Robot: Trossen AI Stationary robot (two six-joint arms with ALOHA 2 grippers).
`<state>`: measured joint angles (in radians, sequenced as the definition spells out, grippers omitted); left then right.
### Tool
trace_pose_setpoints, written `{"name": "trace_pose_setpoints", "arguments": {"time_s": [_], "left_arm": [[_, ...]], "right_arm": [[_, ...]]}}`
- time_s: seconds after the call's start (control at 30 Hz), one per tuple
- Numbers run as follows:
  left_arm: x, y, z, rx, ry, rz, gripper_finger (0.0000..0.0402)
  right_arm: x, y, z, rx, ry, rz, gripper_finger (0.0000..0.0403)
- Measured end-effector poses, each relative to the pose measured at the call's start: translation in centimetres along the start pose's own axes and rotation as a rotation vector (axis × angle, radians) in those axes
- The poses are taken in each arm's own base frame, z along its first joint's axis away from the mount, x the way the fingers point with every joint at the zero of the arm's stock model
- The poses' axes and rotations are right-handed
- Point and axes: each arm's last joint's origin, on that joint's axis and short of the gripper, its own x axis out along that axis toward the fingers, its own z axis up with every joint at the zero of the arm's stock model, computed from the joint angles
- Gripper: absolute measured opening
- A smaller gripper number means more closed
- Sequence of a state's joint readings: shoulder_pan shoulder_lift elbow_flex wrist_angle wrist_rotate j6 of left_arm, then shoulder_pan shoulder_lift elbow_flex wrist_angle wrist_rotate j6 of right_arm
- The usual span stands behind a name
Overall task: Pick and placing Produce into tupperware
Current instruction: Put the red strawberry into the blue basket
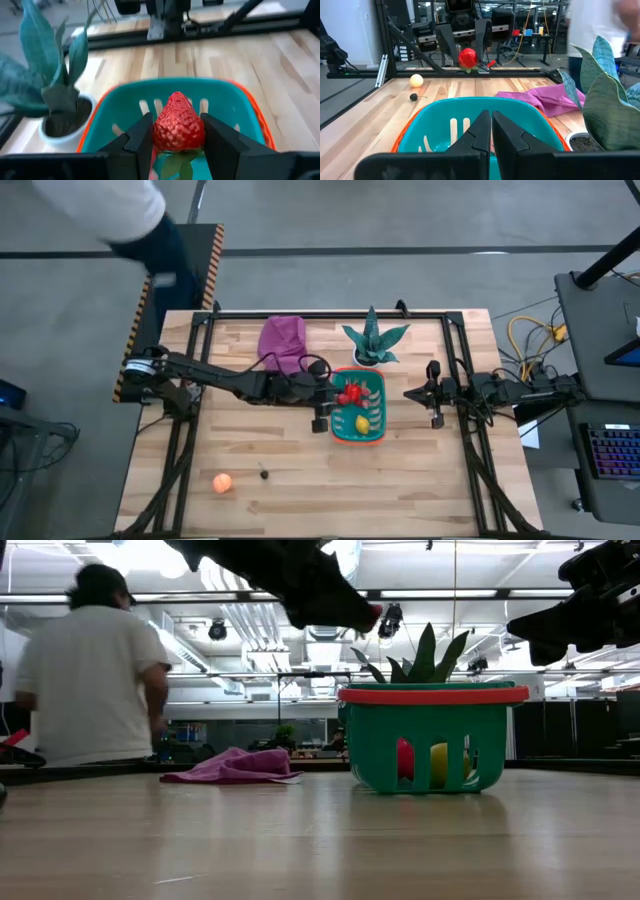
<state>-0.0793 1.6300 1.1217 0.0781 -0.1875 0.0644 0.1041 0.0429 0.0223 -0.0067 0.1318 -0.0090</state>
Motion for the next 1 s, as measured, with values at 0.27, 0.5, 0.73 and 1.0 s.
{"name": "trace_pose_setpoints", "arguments": {"time_s": [0.27, 0.5, 0.73, 1.0], "left_arm": [[2.6, -0.1, -0.9, 0.008, -0.042, -0.039, 0.0123], [5.0, -0.4, -0.4, 0.009, -0.042, -0.088, 0.0123], [6.2, -0.7, -0.8, 0.016, 0.02, -0.098, 0.0123], [6.1, -0.8, -1.3, -0.008, 0.052, -0.115, 0.0123]], "right_arm": [[0.0, 0.0, 0.0, -0.001, 0.003, 0.0, 0.0009], [0.0, 0.0, 0.0, -0.001, 0.005, 0.0, 0.0009], [0.0, 0.0, 0.0, 0.005, 0.006, 0.001, 0.0009], [0.0, 0.0, -0.1, 0.007, 0.008, 0.0, 0.0009]]}}
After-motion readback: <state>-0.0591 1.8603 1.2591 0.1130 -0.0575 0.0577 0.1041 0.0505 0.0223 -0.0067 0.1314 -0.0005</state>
